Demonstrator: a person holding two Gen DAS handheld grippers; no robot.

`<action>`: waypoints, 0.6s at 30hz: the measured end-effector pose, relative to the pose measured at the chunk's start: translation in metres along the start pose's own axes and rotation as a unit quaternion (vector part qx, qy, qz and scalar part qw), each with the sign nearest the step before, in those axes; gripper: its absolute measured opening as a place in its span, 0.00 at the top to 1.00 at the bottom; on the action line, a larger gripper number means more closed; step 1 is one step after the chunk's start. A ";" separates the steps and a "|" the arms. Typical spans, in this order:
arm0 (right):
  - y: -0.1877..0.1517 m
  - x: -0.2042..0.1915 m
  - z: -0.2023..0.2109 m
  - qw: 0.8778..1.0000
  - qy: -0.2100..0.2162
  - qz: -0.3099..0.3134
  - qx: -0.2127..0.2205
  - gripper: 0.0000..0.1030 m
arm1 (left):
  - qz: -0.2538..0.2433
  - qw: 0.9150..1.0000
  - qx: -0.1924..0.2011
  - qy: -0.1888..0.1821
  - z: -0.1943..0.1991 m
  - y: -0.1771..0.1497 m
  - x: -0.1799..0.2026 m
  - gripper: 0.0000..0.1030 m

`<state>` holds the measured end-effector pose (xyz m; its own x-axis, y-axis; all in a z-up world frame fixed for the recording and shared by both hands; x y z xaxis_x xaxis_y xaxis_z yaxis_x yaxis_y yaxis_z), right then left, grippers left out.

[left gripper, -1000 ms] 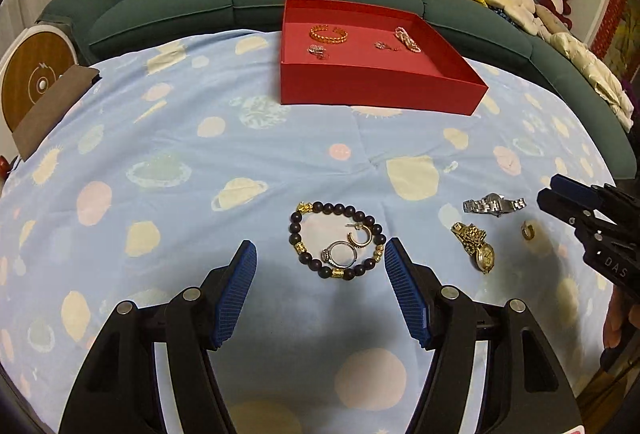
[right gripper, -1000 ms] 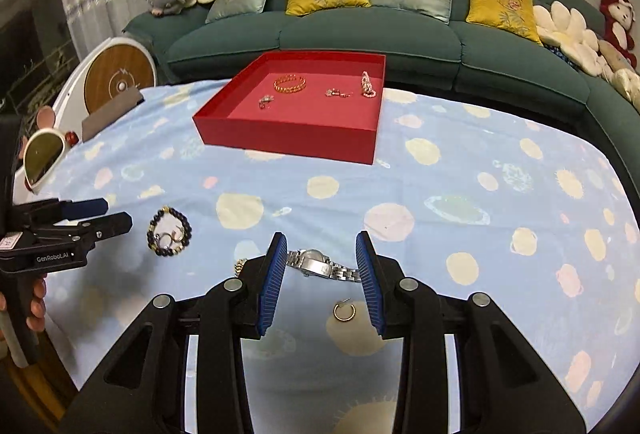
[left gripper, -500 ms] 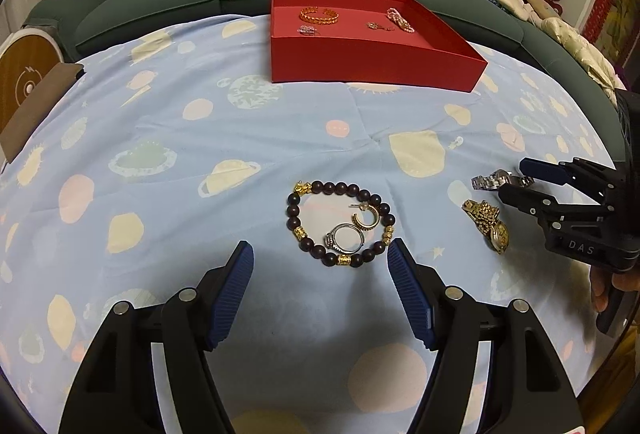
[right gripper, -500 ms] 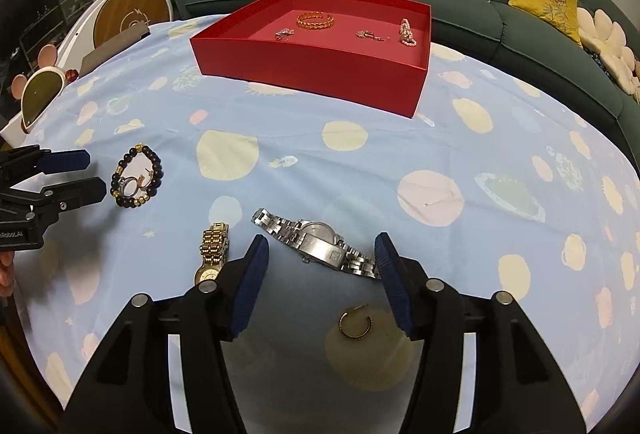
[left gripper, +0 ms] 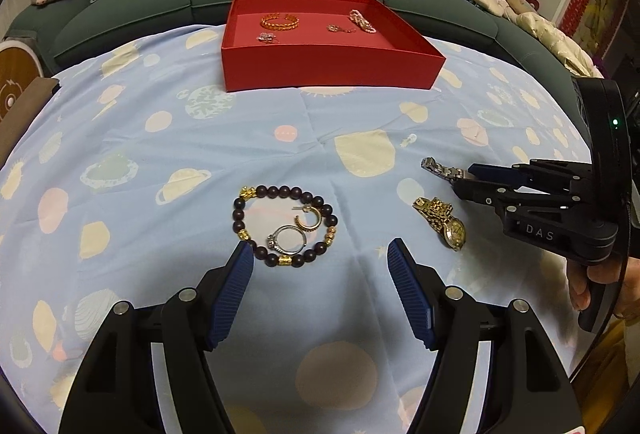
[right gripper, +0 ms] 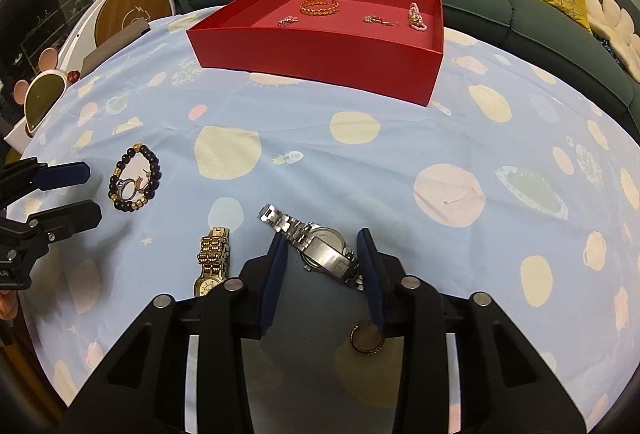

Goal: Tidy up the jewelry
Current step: 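Grasp the silver watch by its band with the right tool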

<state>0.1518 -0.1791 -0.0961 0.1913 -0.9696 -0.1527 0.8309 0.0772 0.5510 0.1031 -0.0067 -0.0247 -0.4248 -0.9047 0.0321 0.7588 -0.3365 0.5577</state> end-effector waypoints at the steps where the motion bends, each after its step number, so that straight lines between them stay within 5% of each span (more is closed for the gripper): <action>1: -0.001 0.000 0.001 1.000 0.001 -0.004 -0.005 0.75 | -0.003 1.000 -0.002 0.000 -0.001 0.000 0.002 0.35; 9: -0.018 -0.006 0.009 0.998 -0.015 -0.051 -0.044 0.75 | -0.005 1.000 -0.006 -0.027 -0.008 0.005 0.026 0.35; 18: -0.020 0.011 0.022 0.994 -0.014 -0.102 -0.029 0.76 | -0.041 0.997 -0.005 -0.060 -0.025 0.016 0.076 0.35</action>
Point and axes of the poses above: each gripper's, at about its wrist camera, not at the fingertips, and z roughly against the way its jaws point, x to its right, y to its top, the point moved 4 cm from there along -z, roughly the way its jaws point, and after that the axes turned 10 degrees about -z, right-handed, at the moved point
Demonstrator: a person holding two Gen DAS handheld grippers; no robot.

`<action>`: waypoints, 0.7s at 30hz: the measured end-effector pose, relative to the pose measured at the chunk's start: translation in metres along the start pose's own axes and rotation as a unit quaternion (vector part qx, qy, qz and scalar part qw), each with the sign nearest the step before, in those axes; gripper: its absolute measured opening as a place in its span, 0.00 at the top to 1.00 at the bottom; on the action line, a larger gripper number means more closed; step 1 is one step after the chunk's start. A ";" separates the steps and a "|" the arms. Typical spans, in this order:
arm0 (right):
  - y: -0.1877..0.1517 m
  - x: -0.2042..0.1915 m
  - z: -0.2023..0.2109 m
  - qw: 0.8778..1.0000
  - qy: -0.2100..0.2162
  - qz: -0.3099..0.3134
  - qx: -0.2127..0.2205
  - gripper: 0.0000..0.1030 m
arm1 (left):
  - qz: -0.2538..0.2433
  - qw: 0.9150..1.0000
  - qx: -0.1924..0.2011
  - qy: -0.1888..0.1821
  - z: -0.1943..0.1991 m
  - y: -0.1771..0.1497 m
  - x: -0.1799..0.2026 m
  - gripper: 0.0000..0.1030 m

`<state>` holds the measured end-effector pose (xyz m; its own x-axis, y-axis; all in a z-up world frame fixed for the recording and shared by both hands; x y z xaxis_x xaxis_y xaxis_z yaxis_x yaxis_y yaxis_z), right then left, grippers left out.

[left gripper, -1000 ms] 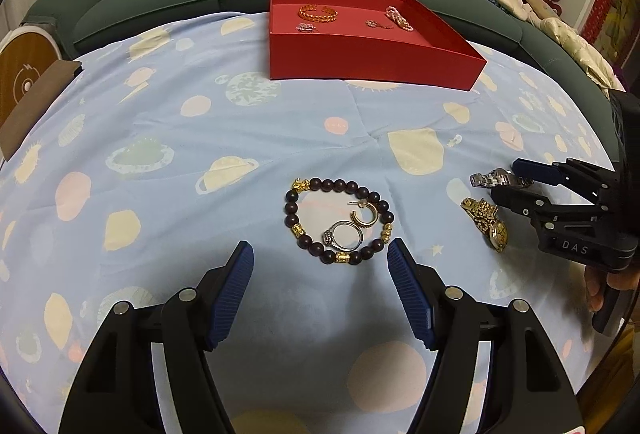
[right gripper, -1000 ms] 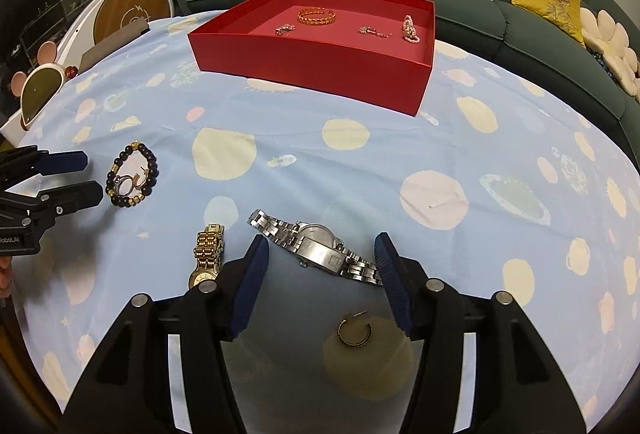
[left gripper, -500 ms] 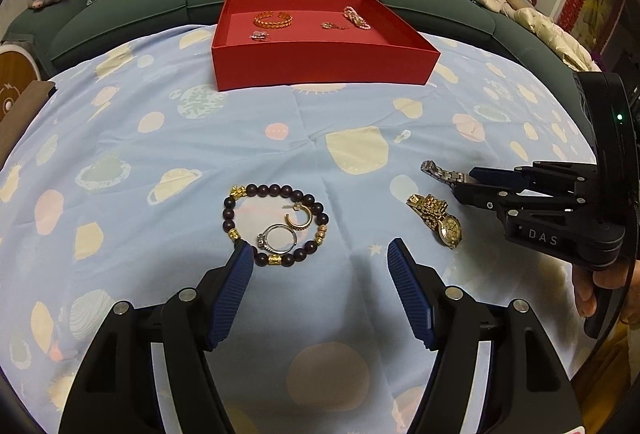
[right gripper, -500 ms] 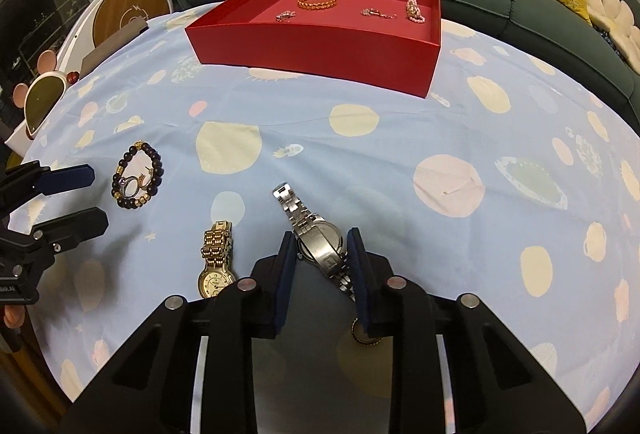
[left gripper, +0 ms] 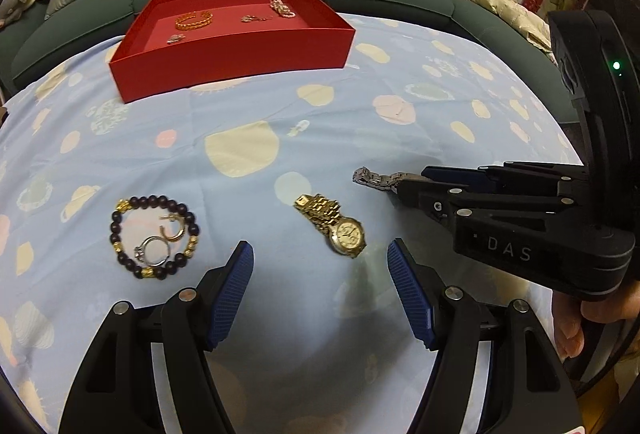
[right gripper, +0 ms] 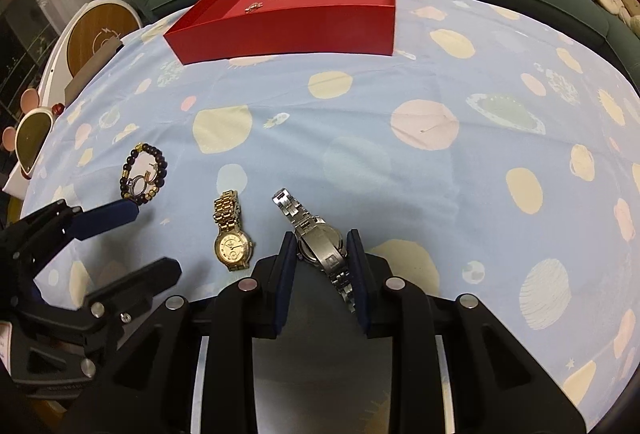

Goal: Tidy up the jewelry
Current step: 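Grasp the silver watch by its band with the right tool, then grasp the gold watch with the left tool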

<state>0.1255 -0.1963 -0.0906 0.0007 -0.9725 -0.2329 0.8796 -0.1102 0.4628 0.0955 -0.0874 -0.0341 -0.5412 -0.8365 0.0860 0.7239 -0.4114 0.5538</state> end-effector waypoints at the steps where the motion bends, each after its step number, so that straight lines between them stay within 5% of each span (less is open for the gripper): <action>1: 0.001 0.003 0.003 1.000 0.001 -0.005 0.004 0.76 | 0.002 1.000 -0.001 -0.002 -0.004 0.002 0.002 0.35; 11: 0.005 0.017 0.015 1.000 0.006 -0.018 0.021 0.76 | 0.018 1.000 -0.001 0.024 -0.028 0.013 0.003 0.38; 17: 0.007 0.020 0.022 0.999 0.007 -0.024 0.029 0.76 | -0.002 0.999 0.010 0.034 -0.027 0.012 0.006 0.69; 21: 0.012 0.019 0.030 0.999 0.010 -0.028 0.040 0.76 | -0.007 0.999 0.011 0.030 -0.026 0.010 0.009 0.75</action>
Point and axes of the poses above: each gripper's, at about its wrist camera, not at the fingertips, and z roughly against the way its jaws point, x to its right, y to its top, the point moved 4 cm from there along -z, roughly the way its jaws point, and after that the axes turned 10 degrees about -z, right-handed, at the moved point
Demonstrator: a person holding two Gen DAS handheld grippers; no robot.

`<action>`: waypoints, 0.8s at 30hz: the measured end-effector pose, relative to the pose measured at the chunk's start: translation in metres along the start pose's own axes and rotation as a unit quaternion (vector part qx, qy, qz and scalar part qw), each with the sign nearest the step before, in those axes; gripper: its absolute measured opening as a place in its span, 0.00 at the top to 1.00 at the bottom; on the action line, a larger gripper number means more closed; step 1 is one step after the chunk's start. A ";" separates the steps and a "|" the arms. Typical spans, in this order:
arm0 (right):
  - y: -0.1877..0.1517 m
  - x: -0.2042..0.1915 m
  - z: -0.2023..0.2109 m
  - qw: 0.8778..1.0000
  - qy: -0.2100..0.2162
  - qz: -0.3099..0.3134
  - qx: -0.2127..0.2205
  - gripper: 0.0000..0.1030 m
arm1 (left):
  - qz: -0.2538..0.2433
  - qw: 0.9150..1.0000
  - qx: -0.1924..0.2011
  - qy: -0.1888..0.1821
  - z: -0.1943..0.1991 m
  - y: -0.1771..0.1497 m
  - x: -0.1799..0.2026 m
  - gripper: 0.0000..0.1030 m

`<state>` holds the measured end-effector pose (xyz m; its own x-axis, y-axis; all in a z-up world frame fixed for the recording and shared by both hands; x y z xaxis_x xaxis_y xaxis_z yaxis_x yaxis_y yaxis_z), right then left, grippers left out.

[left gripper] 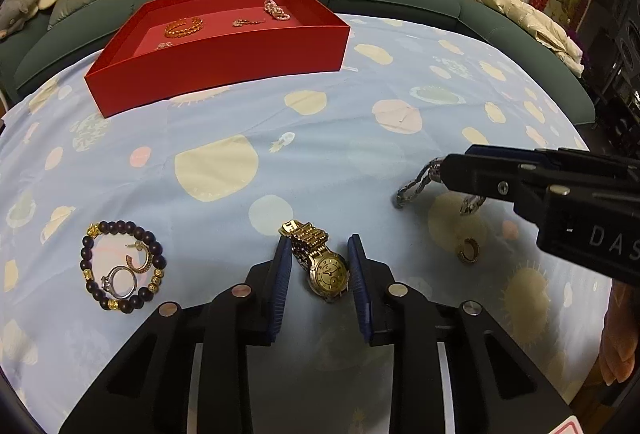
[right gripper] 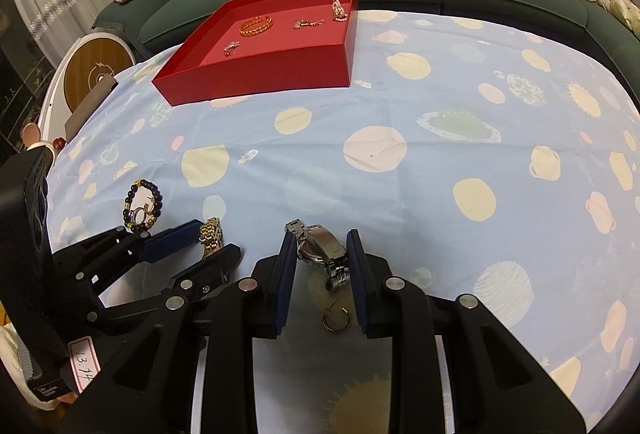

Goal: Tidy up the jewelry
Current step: 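Grasp the gold watch with the left tool, then carry the gold watch with the left tool into the tray while the right tool releases the silver watch there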

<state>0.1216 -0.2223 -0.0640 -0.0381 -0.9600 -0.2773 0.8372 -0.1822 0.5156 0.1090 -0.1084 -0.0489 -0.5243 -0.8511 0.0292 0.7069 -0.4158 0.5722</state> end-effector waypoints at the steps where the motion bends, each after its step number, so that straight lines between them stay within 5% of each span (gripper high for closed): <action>1: 0.002 -0.001 0.002 1.000 0.000 0.000 0.004 0.76 | 0.000 1.000 0.000 -0.002 0.001 0.000 0.000 0.76; 3: 0.004 -0.004 0.006 1.000 0.000 0.002 0.011 0.76 | 0.004 1.000 0.004 -0.009 0.004 0.000 0.000 0.82; 24: 0.050 -0.046 0.040 0.997 0.028 0.001 0.075 0.76 | 0.061 0.996 0.064 -0.017 0.075 0.043 -0.048 0.82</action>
Point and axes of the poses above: each gripper's, at about its wrist camera, not at the fingertips, and z roughly against the way its jaws point, x to its right, y to its top, the point moved 4 cm from there along -z, roughly the way its jaws point, and after that the axes turned 10 degrees about -z, right-handed, at the moved point
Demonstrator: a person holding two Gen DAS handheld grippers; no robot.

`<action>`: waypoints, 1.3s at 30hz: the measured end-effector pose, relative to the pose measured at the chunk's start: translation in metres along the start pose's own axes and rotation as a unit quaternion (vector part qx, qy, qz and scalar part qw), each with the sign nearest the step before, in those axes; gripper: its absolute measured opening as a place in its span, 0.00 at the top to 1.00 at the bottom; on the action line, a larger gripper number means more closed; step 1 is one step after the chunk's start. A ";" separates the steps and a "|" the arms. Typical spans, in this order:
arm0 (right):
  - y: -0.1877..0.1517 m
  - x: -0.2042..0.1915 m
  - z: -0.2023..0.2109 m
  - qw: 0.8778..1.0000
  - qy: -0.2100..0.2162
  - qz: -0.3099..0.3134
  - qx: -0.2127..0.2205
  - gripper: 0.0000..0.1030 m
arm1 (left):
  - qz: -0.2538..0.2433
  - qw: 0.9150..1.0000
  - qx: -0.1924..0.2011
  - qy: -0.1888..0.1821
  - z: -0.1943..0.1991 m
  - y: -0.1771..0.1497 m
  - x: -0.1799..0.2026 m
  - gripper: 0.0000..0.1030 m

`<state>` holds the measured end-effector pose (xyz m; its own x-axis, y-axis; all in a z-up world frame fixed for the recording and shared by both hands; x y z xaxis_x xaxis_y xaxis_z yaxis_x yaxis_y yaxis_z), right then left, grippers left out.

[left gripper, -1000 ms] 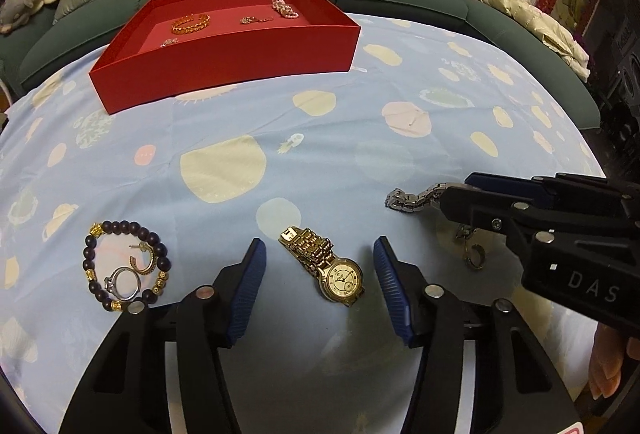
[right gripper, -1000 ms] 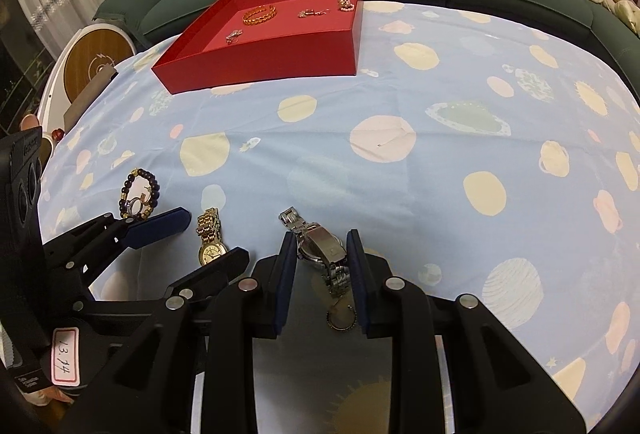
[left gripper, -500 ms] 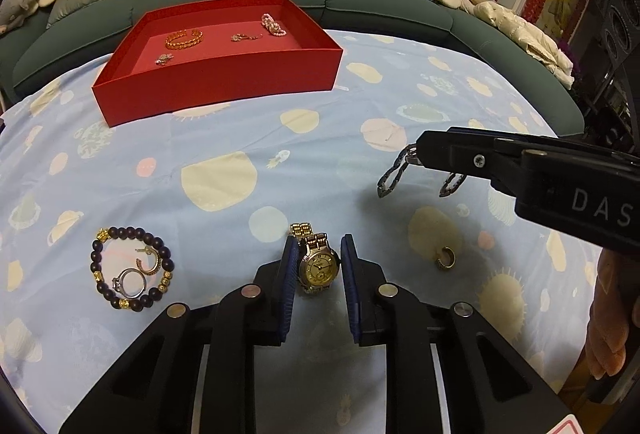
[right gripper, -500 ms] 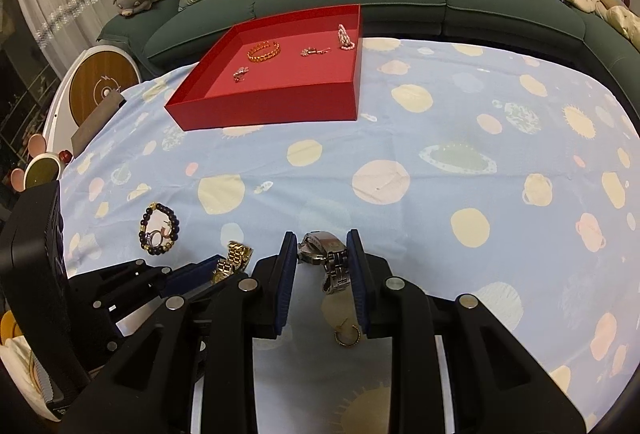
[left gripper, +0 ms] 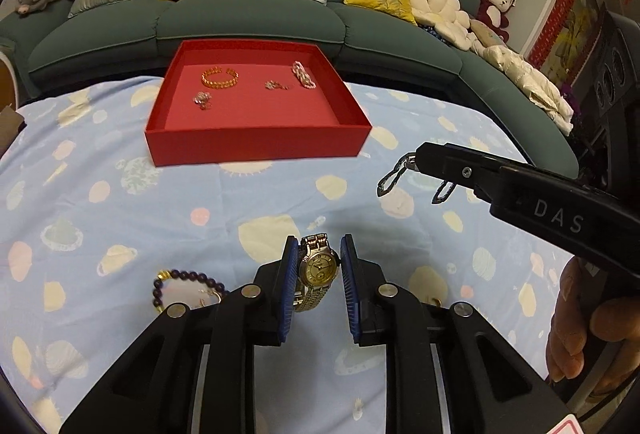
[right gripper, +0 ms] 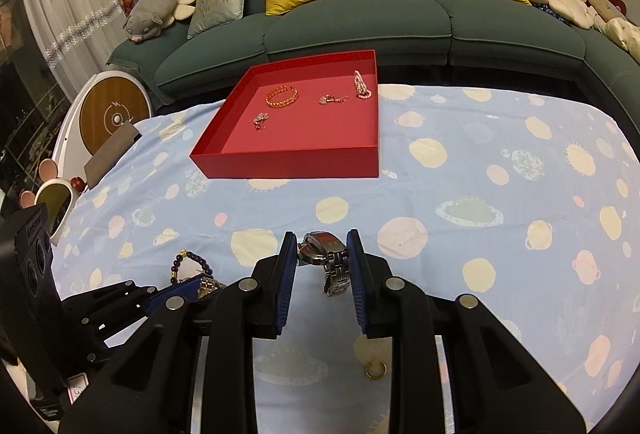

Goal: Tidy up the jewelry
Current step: 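Carry the gold watch with the left tool into the tray while the right tool releases the silver watch there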

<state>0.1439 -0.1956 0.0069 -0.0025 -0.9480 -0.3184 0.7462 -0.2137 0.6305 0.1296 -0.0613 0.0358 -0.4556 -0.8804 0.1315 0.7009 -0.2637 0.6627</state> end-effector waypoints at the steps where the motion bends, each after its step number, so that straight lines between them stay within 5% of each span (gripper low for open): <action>1: 0.006 -0.005 0.000 1.000 0.002 0.003 0.005 0.76 | 0.002 1.000 0.006 0.001 0.003 0.009 -0.005 0.82; 8: 0.070 -0.032 -0.012 0.998 0.023 0.009 0.052 0.76 | 0.004 0.997 0.044 0.057 0.000 0.074 -0.054 0.82; 17: 0.129 -0.029 -0.090 0.999 0.015 -0.025 0.033 0.76 | 0.038 0.996 -0.003 0.077 -0.076 0.107 -0.107 0.82; 24: 0.134 -0.015 -0.149 0.999 -0.016 -0.037 0.008 0.76 | 0.042 0.995 -0.024 0.084 -0.120 0.111 -0.123 0.82; 35: 0.123 -0.006 -0.196 0.999 -0.041 -0.025 -0.020 0.75 | 0.060 0.991 -0.042 0.112 -0.137 0.099 -0.144 0.80; 38: 0.123 -0.003 -0.186 0.999 -0.040 -0.025 -0.003 0.66 | 0.058 0.991 -0.019 0.118 -0.119 0.101 -0.145 0.66; 39: 0.126 -0.004 -0.177 0.999 -0.040 -0.022 0.011 0.55 | 0.061 0.991 -0.007 0.115 -0.109 0.104 -0.146 0.61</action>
<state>0.3552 -0.1770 -0.0379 -0.0883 -0.9533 -0.2890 0.7292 -0.2595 0.6332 0.3284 -0.0033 0.0051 -0.2312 -0.9722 0.0366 0.7518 -0.1546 0.6410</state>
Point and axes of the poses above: each gripper's, at about its wrist camera, not at the fingertips, and z roughly against the way its jaws point, x to its right, y to its top, the point moved 4 cm from there along -z, roughly the way its jaws point, and after that the axes turned 10 degrees about -z, right-handed, at the moved point
